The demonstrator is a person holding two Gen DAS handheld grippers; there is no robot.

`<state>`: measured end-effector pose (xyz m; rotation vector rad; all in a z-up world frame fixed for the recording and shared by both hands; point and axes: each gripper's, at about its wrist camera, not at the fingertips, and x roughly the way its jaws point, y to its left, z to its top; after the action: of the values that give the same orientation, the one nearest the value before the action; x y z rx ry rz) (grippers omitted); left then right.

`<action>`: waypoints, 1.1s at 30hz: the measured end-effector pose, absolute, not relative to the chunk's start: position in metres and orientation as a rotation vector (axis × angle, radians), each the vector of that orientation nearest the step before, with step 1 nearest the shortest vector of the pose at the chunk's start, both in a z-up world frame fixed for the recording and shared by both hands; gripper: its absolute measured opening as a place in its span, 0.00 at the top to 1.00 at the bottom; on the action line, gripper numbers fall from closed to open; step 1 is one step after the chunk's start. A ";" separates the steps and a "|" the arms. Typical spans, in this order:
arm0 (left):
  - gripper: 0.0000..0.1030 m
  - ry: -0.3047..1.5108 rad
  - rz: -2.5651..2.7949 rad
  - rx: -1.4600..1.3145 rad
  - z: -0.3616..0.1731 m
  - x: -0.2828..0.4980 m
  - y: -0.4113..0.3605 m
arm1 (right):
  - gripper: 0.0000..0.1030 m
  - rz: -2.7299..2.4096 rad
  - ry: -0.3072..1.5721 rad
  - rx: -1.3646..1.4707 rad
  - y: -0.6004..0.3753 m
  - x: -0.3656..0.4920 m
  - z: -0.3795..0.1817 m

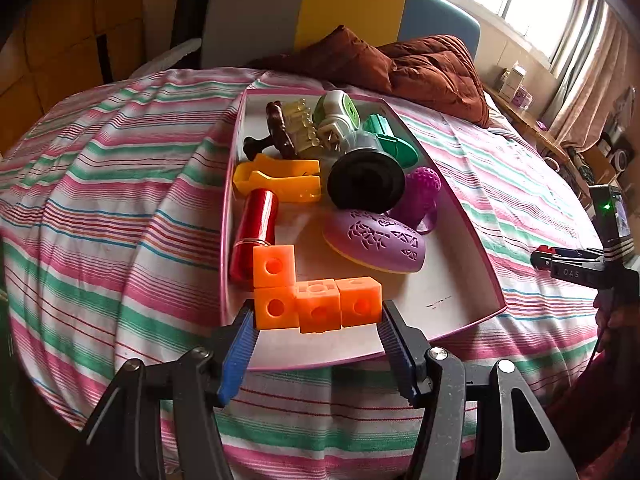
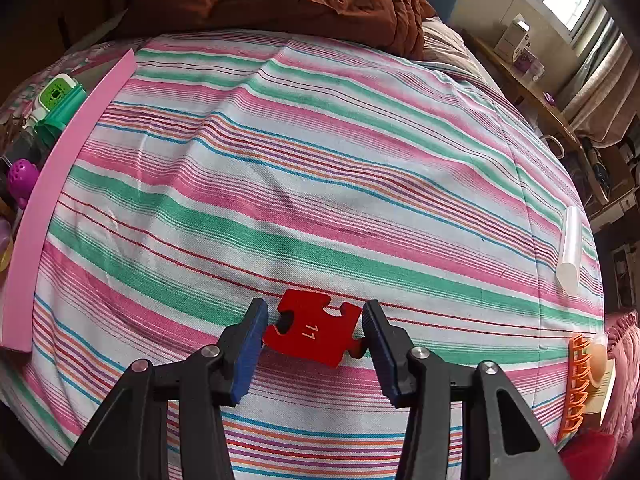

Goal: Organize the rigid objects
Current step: 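Carry the orange cubes over the tray with the left tool, then lower the orange cubes into the tray and open the left tool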

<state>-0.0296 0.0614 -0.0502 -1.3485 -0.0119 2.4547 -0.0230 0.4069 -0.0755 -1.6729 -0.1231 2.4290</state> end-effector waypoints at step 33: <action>0.35 0.035 2.557 -1.279 -0.037 -0.022 0.054 | 0.52 2.426 -0.157 -1.658 0.405 -0.026 -0.077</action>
<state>-0.0217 0.0535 -0.0366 -1.2785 0.0346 2.5568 -0.0264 0.4047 -0.0771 -1.6577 -0.1572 2.4263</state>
